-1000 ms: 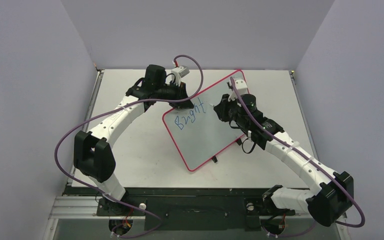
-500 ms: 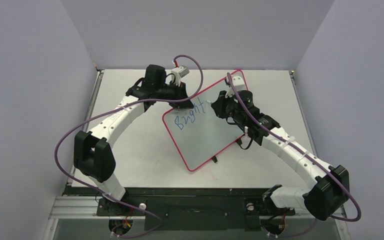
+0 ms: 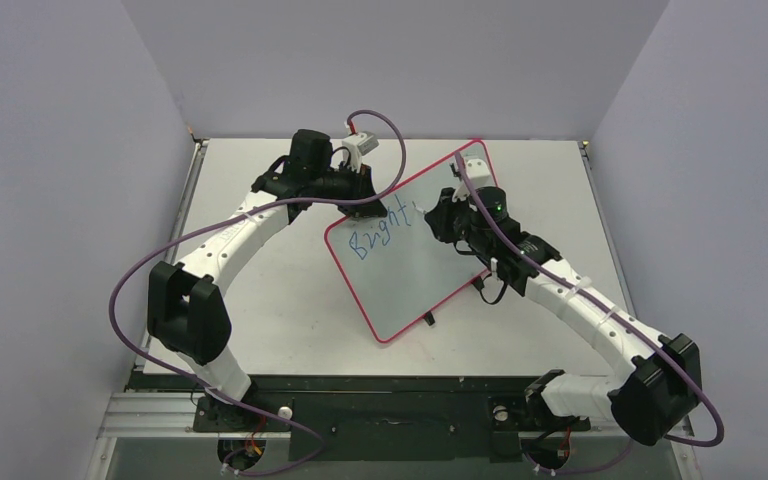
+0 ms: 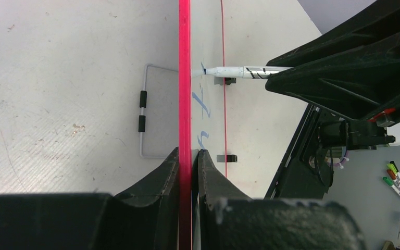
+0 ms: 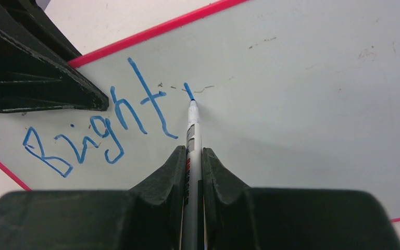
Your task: Write a sentence on the whiteboard
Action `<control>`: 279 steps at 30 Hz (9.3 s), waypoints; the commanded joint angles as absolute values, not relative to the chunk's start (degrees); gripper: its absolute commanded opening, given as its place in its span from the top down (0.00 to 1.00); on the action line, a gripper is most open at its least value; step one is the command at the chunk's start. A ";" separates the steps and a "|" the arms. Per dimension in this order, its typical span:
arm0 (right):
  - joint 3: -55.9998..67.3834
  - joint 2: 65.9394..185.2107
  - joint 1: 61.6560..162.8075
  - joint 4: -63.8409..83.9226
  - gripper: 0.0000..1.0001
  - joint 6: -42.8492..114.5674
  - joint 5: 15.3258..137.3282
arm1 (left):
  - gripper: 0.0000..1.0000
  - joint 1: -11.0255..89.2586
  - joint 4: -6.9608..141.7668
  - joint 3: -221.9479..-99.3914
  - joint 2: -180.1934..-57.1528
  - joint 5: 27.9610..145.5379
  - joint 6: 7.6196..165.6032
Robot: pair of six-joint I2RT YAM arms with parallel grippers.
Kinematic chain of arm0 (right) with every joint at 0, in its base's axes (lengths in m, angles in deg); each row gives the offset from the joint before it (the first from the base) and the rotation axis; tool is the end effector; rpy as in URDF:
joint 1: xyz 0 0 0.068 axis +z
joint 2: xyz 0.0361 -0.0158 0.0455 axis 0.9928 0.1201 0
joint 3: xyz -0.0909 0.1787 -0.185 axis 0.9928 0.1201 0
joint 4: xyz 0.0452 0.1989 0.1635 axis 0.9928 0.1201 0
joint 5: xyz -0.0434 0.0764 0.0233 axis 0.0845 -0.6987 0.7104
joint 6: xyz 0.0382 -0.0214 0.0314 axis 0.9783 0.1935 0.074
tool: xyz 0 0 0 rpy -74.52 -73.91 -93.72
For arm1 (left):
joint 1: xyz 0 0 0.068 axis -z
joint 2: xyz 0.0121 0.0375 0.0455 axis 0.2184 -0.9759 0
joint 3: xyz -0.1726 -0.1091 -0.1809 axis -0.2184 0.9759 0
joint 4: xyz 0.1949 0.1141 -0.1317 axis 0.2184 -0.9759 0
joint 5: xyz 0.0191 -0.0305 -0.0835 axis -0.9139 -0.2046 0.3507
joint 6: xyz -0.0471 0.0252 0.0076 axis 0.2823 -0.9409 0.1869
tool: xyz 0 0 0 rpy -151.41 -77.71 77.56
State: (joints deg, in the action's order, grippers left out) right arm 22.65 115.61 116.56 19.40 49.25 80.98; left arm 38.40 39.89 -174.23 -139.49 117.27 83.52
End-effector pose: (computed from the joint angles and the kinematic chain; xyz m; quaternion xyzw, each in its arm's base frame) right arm 0.2392 0.1603 0.3274 -0.1103 0.8234 0.2704 0.4865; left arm 0.3351 -0.1866 0.3306 0.2756 0.8078 -0.4091 0.3228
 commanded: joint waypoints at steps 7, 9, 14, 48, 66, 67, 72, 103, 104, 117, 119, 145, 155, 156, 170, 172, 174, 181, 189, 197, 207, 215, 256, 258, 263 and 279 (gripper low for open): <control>26.02 112.70 117.24 19.49 1.00 50.31 81.83 | 1.00 38.55 45.52 -174.28 -136.86 114.83 78.37; 25.22 113.05 117.21 19.55 1.00 50.27 82.05 | 1.00 38.55 45.45 -174.26 -136.87 114.87 78.37; 22.79 114.27 117.23 20.03 1.00 49.86 82.50 | 1.00 38.54 45.57 -173.94 -136.56 114.83 78.37; 17.84 117.75 116.76 21.82 1.00 50.36 87.65 | 1.00 38.62 45.44 -173.89 -136.13 114.57 78.33; 23.21 112.89 116.87 22.45 1.00 50.72 87.14 | 1.00 38.65 45.35 -173.78 -135.89 114.35 78.12; 23.13 112.66 116.86 22.76 1.00 50.61 87.27 | 1.00 38.64 45.37 -173.76 -135.86 114.37 78.11; 21.79 110.29 116.77 23.22 1.00 50.53 87.23 | 1.00 38.63 45.35 -173.73 -135.85 114.32 78.11; 18.05 117.07 114.98 21.11 1.00 50.59 87.09 | 1.00 38.59 45.74 -173.05 -135.41 114.61 77.84; 18.05 117.12 114.72 21.08 1.00 50.69 87.30 | 1.00 38.61 45.71 -173.05 -135.41 114.66 77.80; 15.12 118.99 113.58 20.81 1.00 51.39 85.03 | 1.00 38.63 45.73 -173.05 -135.53 114.87 77.86; 14.61 119.57 113.70 20.71 1.00 51.57 84.51 | 1.00 38.65 45.74 -173.05 -135.55 114.90 77.82; 21.77 116.20 115.76 20.96 1.00 52.07 83.76 | 1.00 38.98 45.78 -172.83 -134.47 114.55 77.69; 22.99 115.24 114.01 22.14 1.00 51.99 86.66 | 1.00 39.07 45.62 -172.79 -134.40 114.35 77.58; 22.86 115.21 113.76 22.22 1.00 51.98 86.63 | 1.00 39.07 45.61 -172.79 -134.40 114.39 77.54; 18.95 112.62 110.93 23.35 1.00 51.83 85.84 | 1.00 39.25 45.67 -172.79 -134.76 114.38 77.79; 19.12 111.17 110.84 23.17 1.00 51.95 85.67 | 1.00 39.25 45.62 -172.83 -134.78 114.29 77.76; 19.34 110.08 110.68 22.60 1.00 52.14 85.41 | 1.00 39.25 45.61 -172.87 -134.77 114.27 77.78; 17.33 111.18 109.23 22.46 1.00 52.02 84.50 | 1.00 39.53 45.53 -172.75 -134.87 114.10 77.82; 15.87 113.46 107.07 22.29 1.00 51.98 81.29 | 1.00 39.60 45.45 -172.72 -134.96 113.72 77.69; 16.62 113.88 105.88 21.81 1.00 52.11 79.49 | 1.00 39.67 45.38 -172.78 -135.04 113.71 77.76; 15.22 116.19 105.64 21.12 1.00 52.61 79.56 | 1.00 39.69 45.36 -172.70 -134.94 113.82 77.71; 13.80 119.48 105.46 19.92 1.00 53.31 78.65 | 1.00 39.86 45.30 -172.61 -134.94 113.72 77.60; 19.15 118.46 107.00 21.98 1.00 52.41 80.97 | 1.00 40.10 45.08 -172.72 -135.04 113.66 77.40; 19.00 118.80 106.76 22.05 1.00 52.25 81.07 | 1.00 40.13 45.08 -172.70 -135.02 113.69 77.40; 19.45 119.26 106.67 22.54 1.00 52.05 81.61 | 1.00 40.13 45.08 -172.70 -135.02 113.65 77.41; 21.10 117.68 107.95 23.30 1.00 52.37 78.49 | 1.00 40.13 45.11 -172.79 -134.93 113.83 77.49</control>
State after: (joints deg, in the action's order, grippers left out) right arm 20.49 118.21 106.83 23.25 52.44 80.81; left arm 39.16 40.68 -172.35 -137.46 115.07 83.57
